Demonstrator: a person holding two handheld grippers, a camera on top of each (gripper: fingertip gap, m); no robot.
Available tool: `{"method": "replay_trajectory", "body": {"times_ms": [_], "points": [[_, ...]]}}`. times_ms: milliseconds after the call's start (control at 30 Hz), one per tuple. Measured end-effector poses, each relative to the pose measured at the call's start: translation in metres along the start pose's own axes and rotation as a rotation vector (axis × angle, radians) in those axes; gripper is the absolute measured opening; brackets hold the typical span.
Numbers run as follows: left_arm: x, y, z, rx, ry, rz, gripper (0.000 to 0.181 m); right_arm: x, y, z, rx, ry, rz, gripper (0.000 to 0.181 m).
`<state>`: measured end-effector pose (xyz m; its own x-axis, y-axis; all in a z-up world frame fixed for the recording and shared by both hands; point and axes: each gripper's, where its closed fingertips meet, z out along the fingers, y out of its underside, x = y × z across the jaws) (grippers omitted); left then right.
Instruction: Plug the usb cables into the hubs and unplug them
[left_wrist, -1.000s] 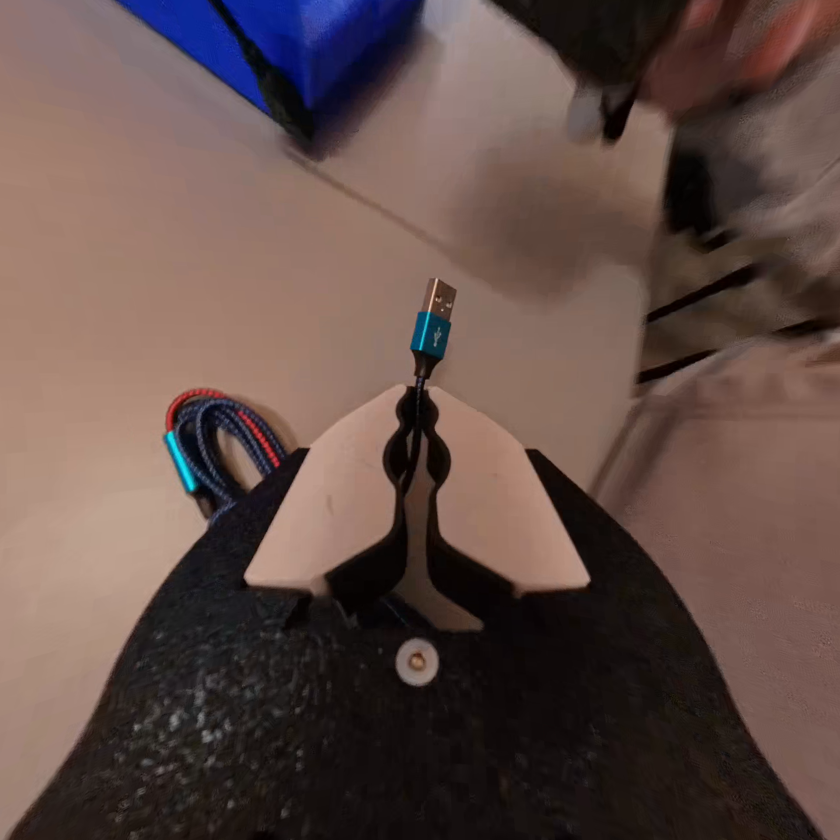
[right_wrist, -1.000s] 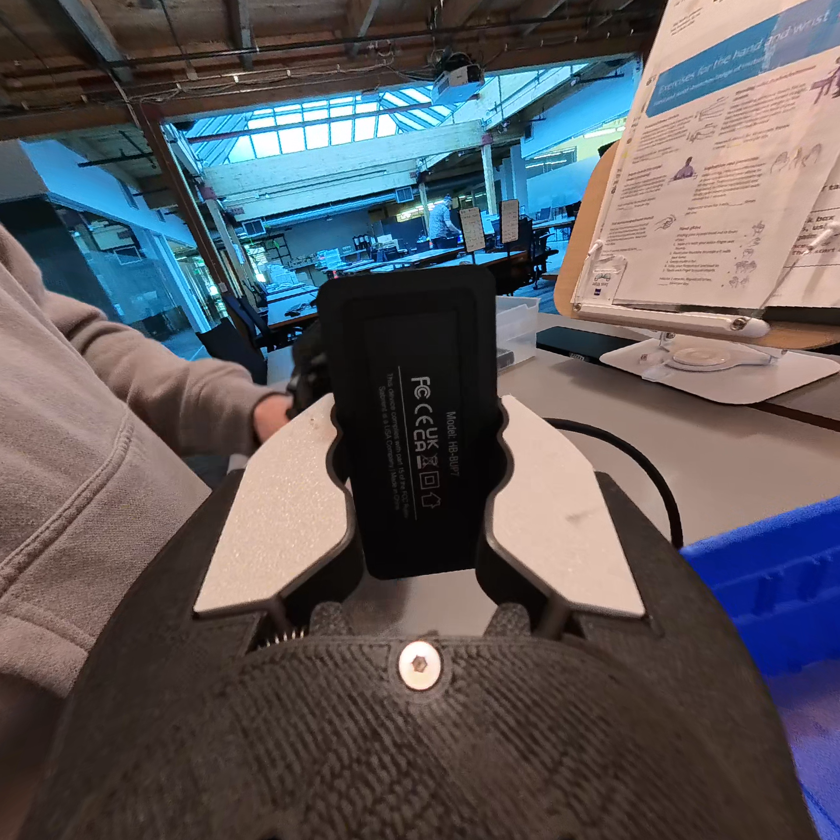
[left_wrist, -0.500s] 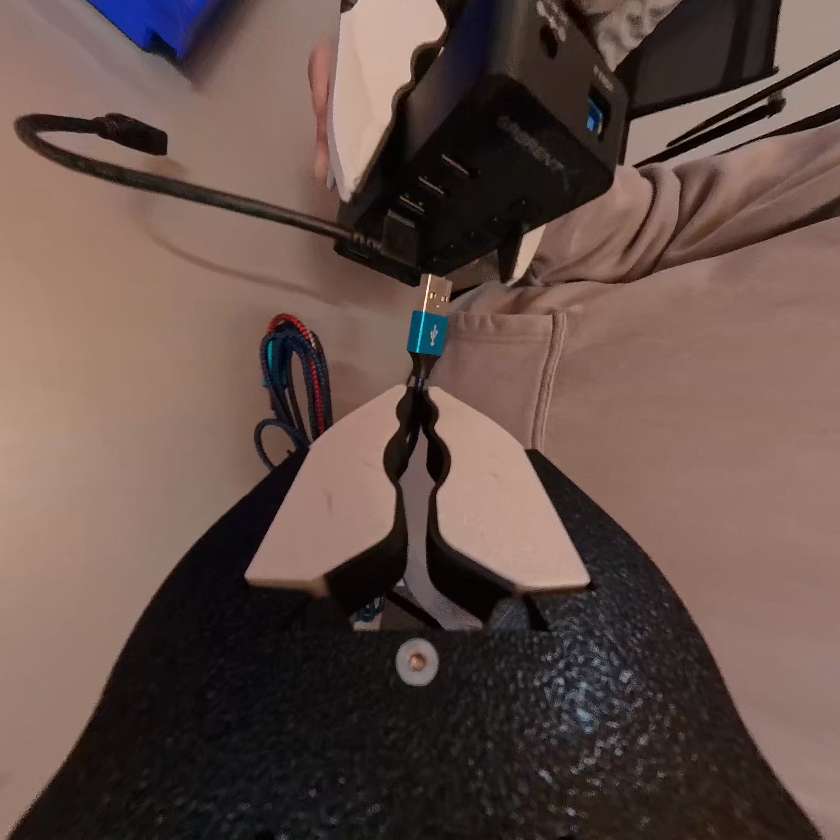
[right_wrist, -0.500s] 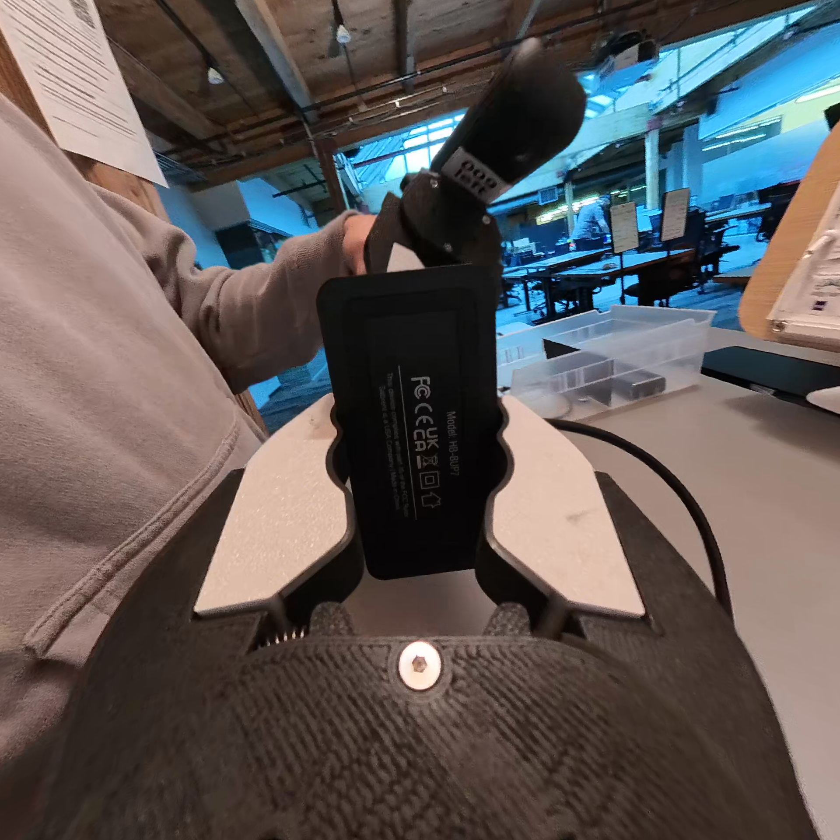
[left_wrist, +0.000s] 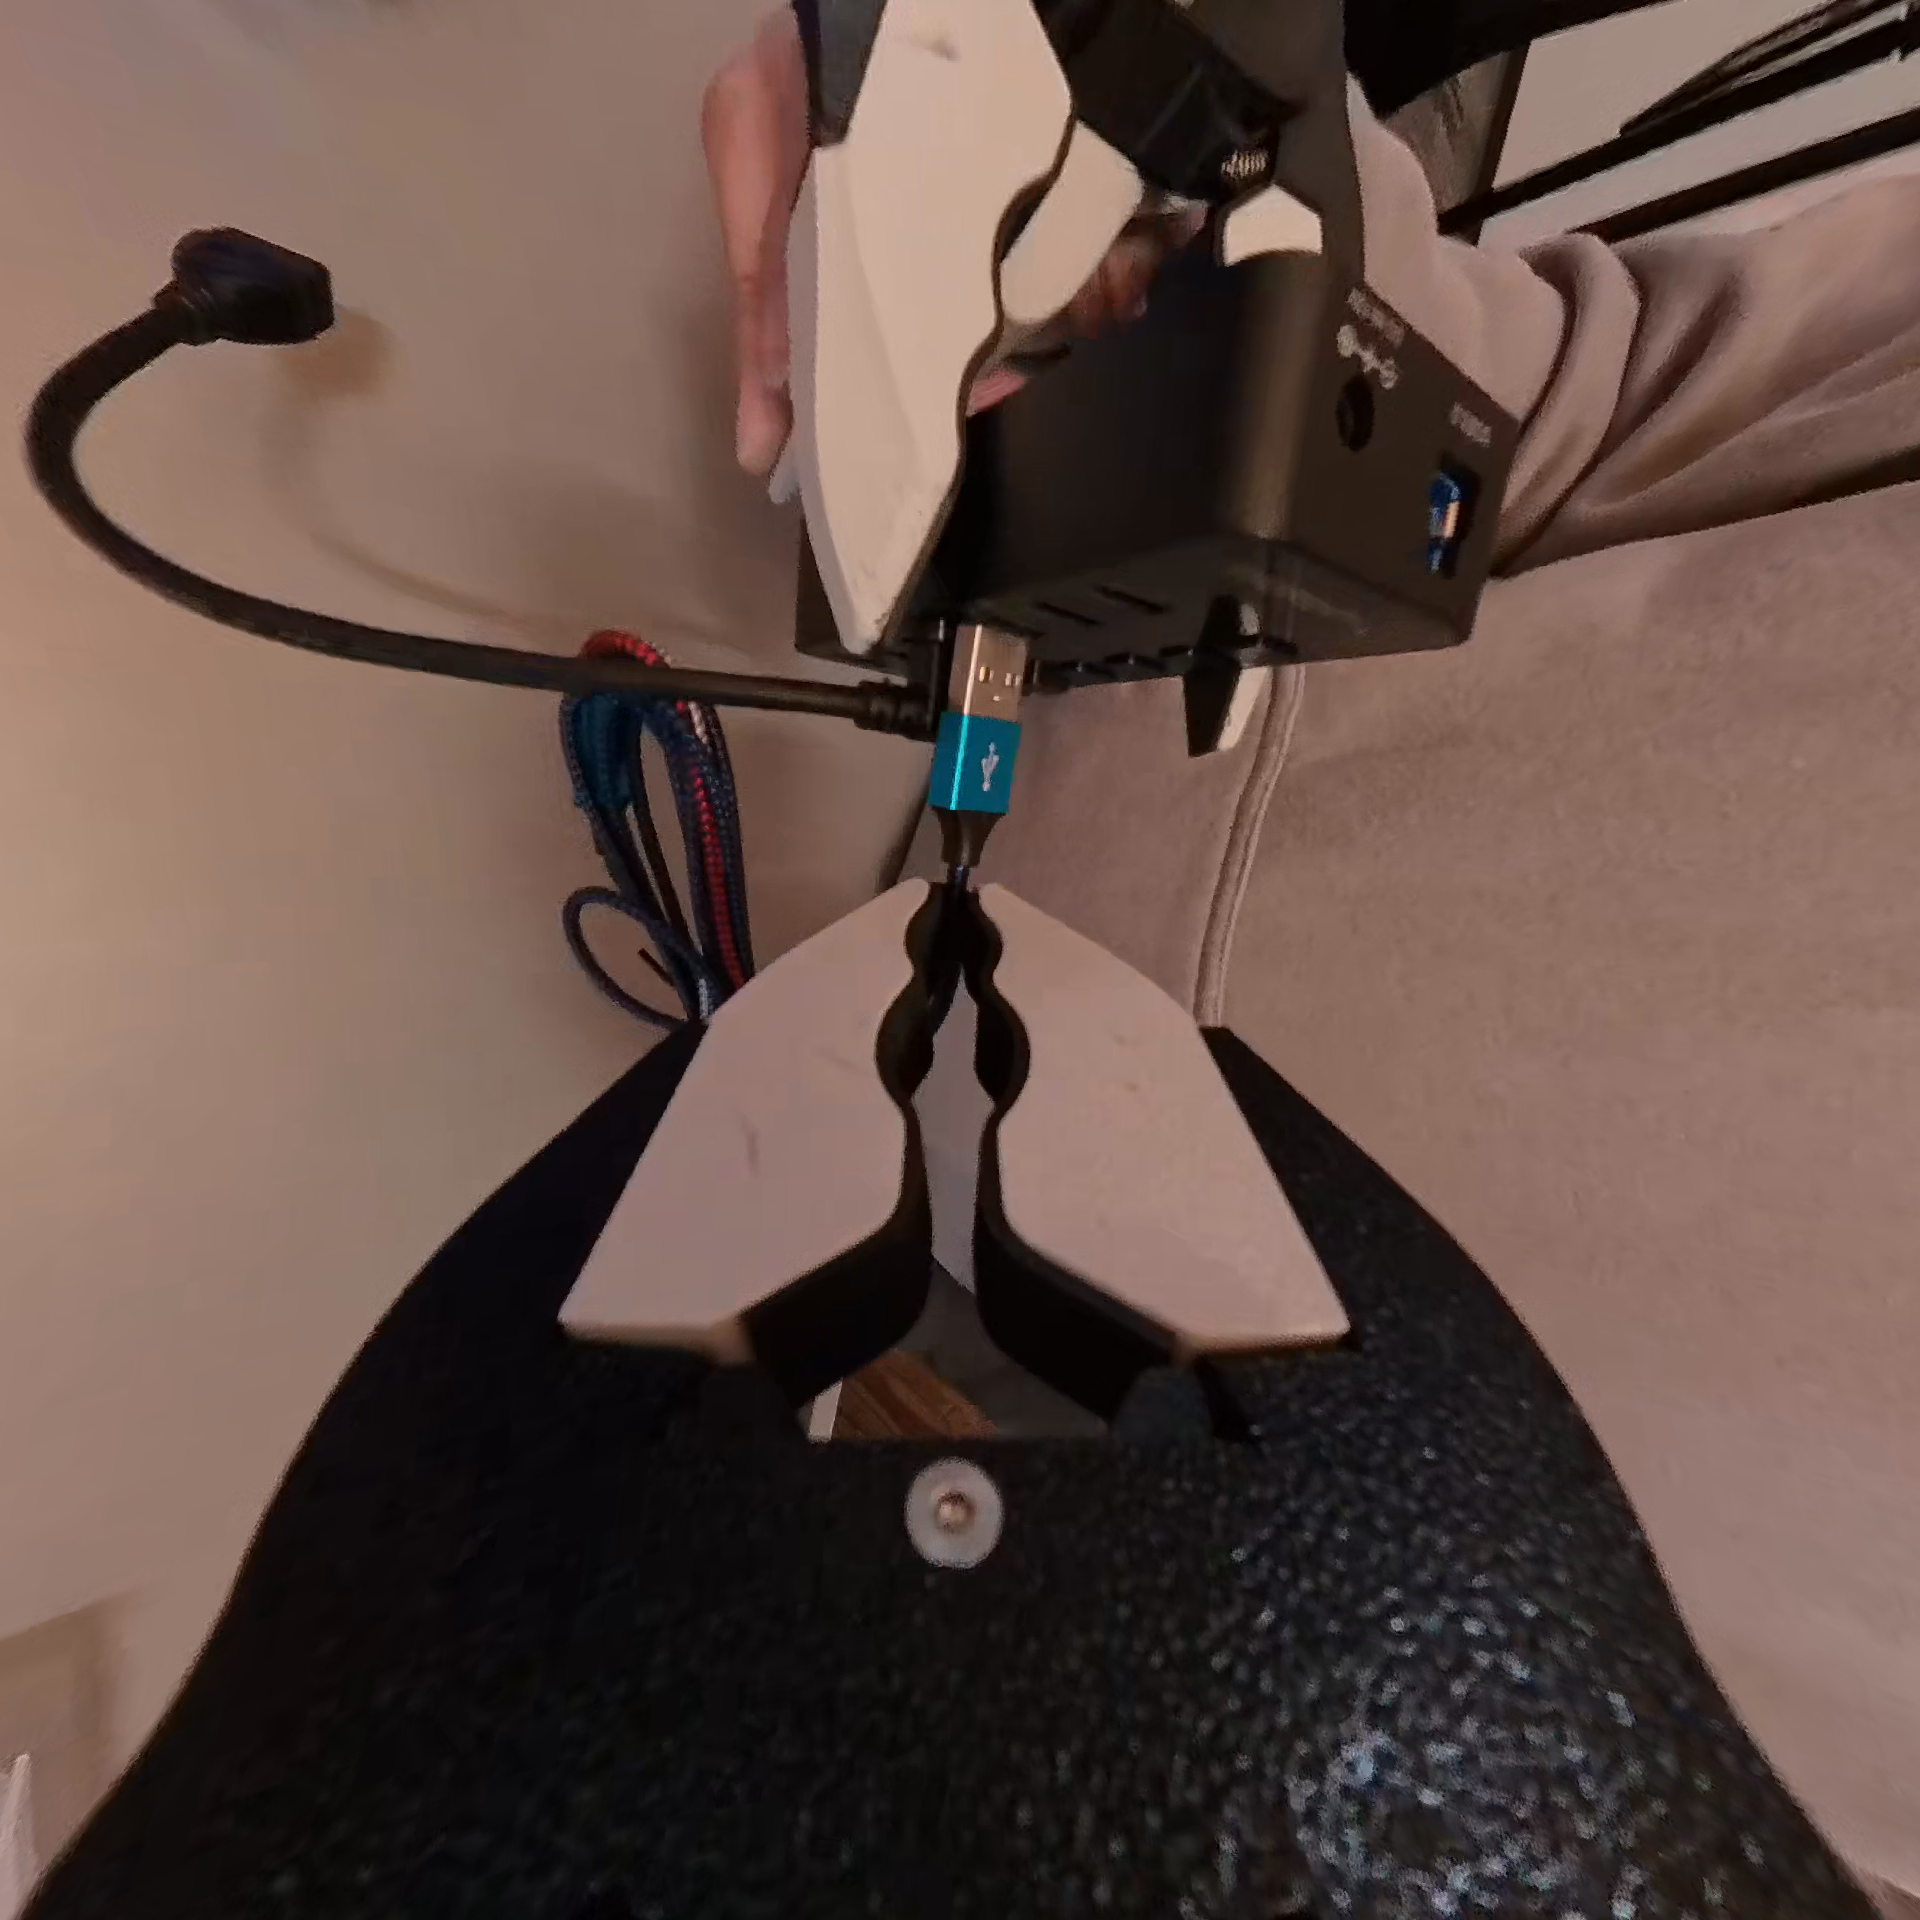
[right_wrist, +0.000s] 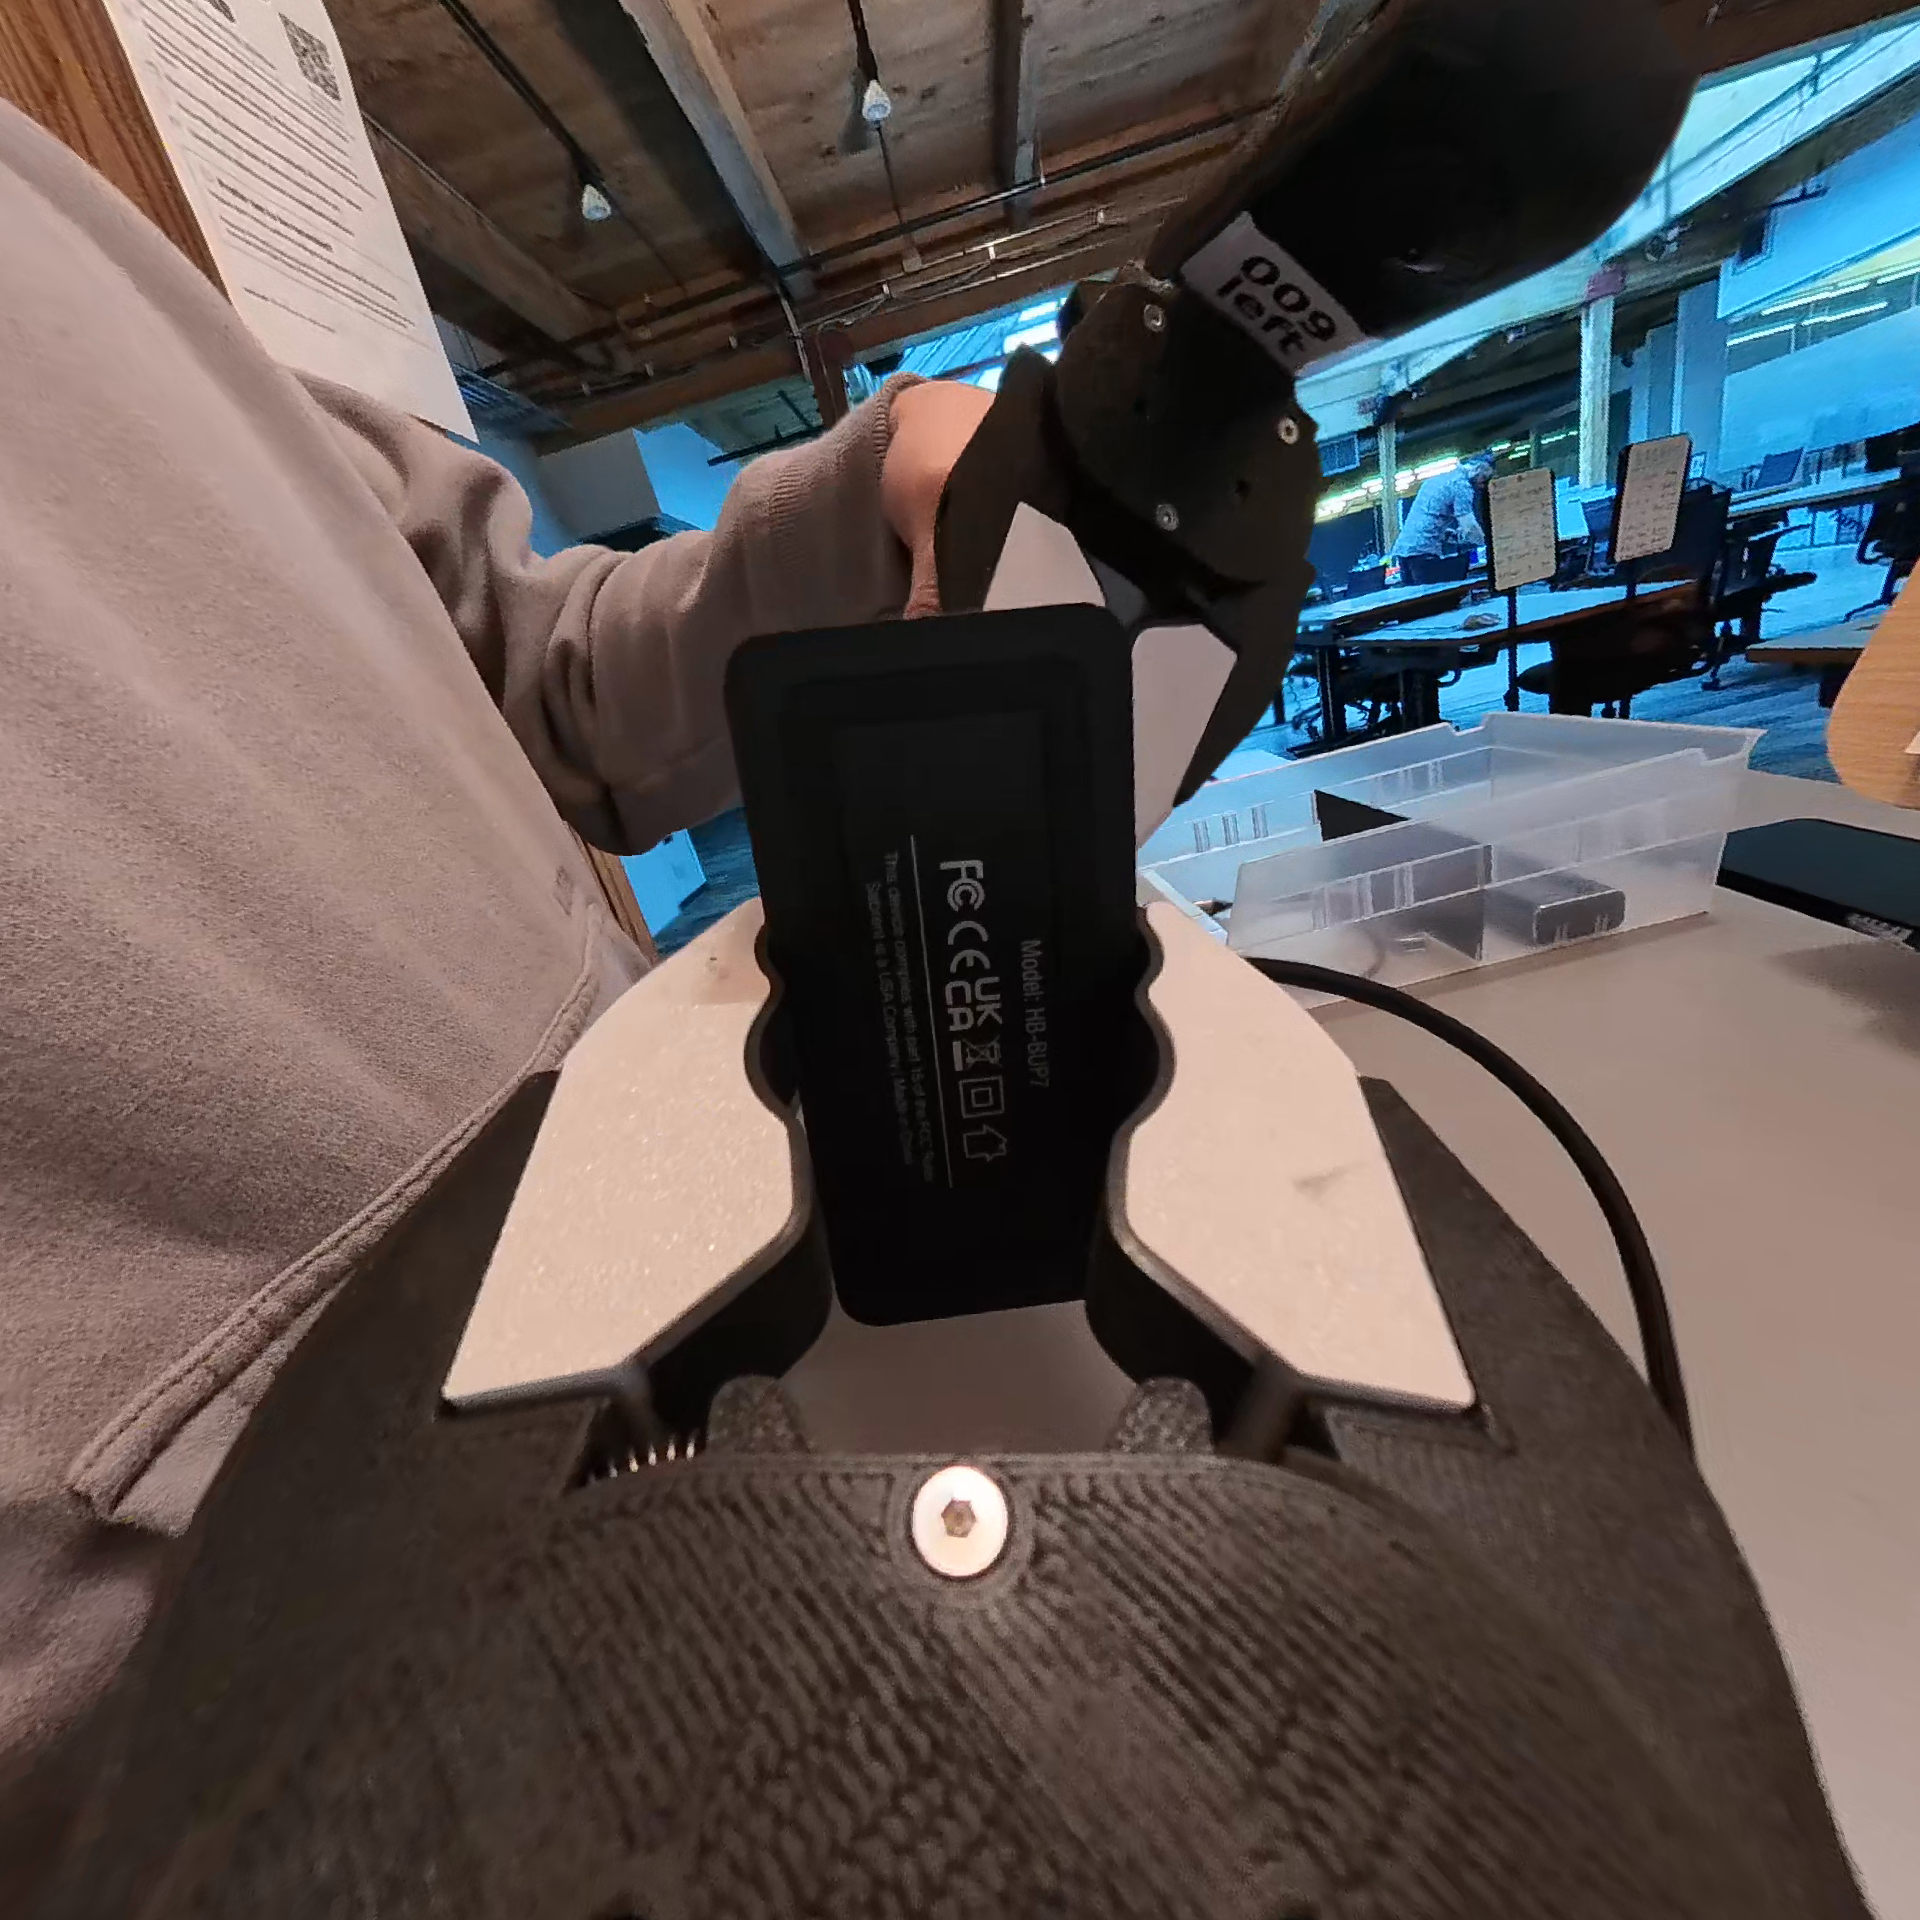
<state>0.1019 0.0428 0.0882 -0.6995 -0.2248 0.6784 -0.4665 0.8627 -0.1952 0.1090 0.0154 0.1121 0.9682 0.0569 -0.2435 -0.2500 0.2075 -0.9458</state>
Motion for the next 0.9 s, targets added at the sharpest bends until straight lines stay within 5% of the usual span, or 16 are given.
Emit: {"method": "replay_trajectory", "body": {"times_ms": [900], "points": [[-0.005, -0.009, 0.011, 0.035, 0.119, -0.058, 0.002, 0.003, 0.012, -0.011, -0.077, 0.016, -0.026, 0.06]]}}
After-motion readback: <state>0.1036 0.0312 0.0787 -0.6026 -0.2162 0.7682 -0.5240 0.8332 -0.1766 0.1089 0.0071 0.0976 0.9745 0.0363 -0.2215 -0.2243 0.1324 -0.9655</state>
